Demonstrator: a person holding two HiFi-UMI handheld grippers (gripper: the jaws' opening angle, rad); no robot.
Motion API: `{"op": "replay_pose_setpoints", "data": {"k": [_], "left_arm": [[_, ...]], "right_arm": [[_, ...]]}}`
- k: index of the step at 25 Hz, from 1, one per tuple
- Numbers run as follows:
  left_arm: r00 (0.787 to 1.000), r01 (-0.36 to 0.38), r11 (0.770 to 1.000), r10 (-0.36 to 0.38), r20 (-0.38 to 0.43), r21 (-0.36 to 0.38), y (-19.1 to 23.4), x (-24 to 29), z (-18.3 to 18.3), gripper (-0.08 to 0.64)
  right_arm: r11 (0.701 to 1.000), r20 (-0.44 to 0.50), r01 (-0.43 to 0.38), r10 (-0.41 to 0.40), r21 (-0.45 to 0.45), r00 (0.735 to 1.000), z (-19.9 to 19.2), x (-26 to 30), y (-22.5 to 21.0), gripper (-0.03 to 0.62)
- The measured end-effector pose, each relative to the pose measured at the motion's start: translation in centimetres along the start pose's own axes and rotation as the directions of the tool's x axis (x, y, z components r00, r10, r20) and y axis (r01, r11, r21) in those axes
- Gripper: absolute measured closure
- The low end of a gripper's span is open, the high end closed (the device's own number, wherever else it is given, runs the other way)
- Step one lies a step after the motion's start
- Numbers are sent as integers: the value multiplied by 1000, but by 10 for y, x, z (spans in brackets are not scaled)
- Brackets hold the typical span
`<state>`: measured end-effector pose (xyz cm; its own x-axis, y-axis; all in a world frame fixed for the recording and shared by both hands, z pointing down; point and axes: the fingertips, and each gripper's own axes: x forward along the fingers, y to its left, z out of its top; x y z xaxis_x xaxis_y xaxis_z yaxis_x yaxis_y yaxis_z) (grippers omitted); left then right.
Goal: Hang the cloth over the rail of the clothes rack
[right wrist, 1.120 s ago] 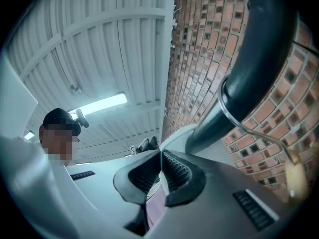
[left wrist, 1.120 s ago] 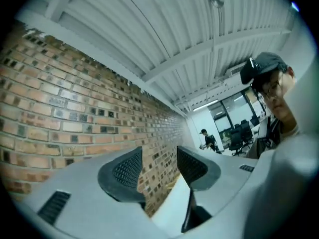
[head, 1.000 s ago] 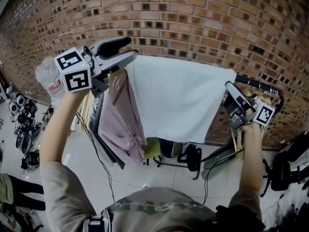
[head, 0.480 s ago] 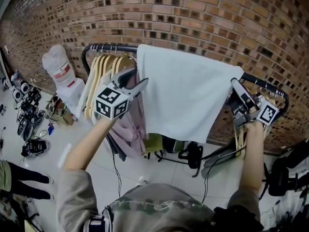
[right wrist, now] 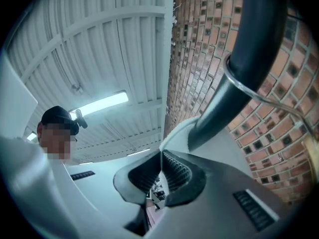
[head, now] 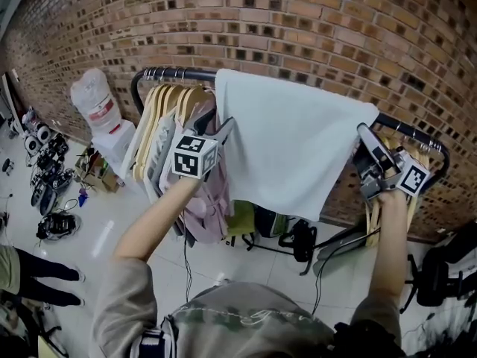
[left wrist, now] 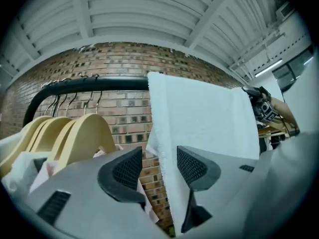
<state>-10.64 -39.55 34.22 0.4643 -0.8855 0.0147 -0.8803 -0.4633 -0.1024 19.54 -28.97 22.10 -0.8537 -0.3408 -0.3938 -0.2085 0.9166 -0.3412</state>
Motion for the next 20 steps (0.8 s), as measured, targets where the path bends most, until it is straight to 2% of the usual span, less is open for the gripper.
{"op": "replay_pose_setpoints", "data": {"k": [4, 9, 16, 20], "left_arm": [[1000, -6, 999, 6, 3, -50, 3, 3, -3, 333], [1000, -8, 999, 9, 5, -48, 4, -1, -4, 338], [1000, -16, 998, 17, 15, -57, 9, -6, -6, 537], [999, 49, 996, -48, 15, -69, 3, -13, -3, 537]], "right_arm": [[1000, -7, 7, -7, -22, 1000, 1, 0, 0, 574], [1000, -6, 1, -1, -10, 1000, -2, -3, -4, 574], [1000, 2, -7, 7, -20, 1000, -5, -2, -5, 574], [1000, 2, 2, -2, -19, 1000, -5, 1, -4, 574]]}}
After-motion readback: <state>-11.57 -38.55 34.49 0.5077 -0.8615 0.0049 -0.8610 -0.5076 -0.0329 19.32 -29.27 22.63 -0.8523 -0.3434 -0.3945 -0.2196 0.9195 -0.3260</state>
